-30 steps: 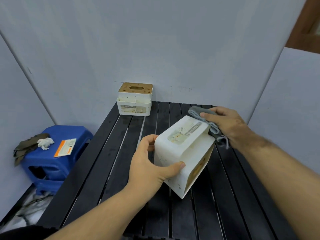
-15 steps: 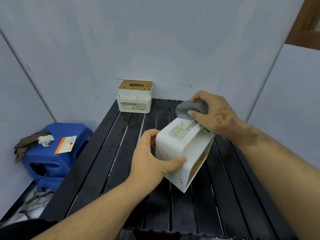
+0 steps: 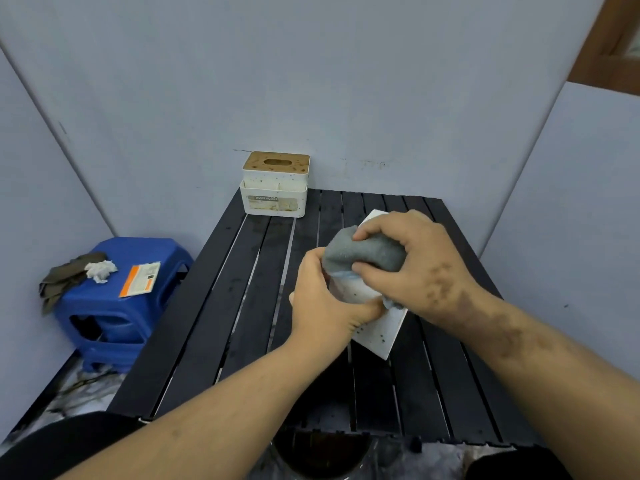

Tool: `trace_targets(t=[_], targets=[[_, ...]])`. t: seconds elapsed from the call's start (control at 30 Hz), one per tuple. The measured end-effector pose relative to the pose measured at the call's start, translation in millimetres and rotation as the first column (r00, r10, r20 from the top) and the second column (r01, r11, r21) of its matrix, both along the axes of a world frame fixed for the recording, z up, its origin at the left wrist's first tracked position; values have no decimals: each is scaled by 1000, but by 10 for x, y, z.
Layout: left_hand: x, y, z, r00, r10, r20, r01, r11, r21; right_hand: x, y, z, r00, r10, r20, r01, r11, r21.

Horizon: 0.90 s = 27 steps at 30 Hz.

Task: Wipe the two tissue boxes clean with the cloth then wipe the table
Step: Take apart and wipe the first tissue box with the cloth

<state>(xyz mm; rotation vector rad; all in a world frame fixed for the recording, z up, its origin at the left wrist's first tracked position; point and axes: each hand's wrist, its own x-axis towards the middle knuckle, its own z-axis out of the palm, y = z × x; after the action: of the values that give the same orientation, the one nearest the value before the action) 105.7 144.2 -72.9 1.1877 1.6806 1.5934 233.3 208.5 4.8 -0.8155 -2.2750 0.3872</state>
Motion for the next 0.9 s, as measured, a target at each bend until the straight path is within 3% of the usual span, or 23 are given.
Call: trace_targets(t=[0.1,0.2,0.27,0.4,0.6,0.8,0.9], targets=[[27,23,-31,999,34,-18,-33,999,11,184,-61,76,997,50,-57,-60,978,-201],[46,24,-31,999,49,-21,-49,999,20,329,-70,164,989,-34,-147,-30,911,-411],[66,21,-27,999,49,2,-49,999,8,231,-91,177,991,-75,-108,32,933,-360],[129,16,-27,996,41,79,-41,999,-6,-128,-124,179,986,-123,110,131,989,-65],[134,34,-28,996,77,37,-76,997,-31,-72,102,164,945,-323,-44,307,928,-213],[140,16,-41,998,52,45,-51,998,-22,112,-196,129,993,-108,-45,95,970,-224],[153,4,-20,997,70,-12,-70,997,-14,268,-42,116,957,-233,-173,155,913,-377]])
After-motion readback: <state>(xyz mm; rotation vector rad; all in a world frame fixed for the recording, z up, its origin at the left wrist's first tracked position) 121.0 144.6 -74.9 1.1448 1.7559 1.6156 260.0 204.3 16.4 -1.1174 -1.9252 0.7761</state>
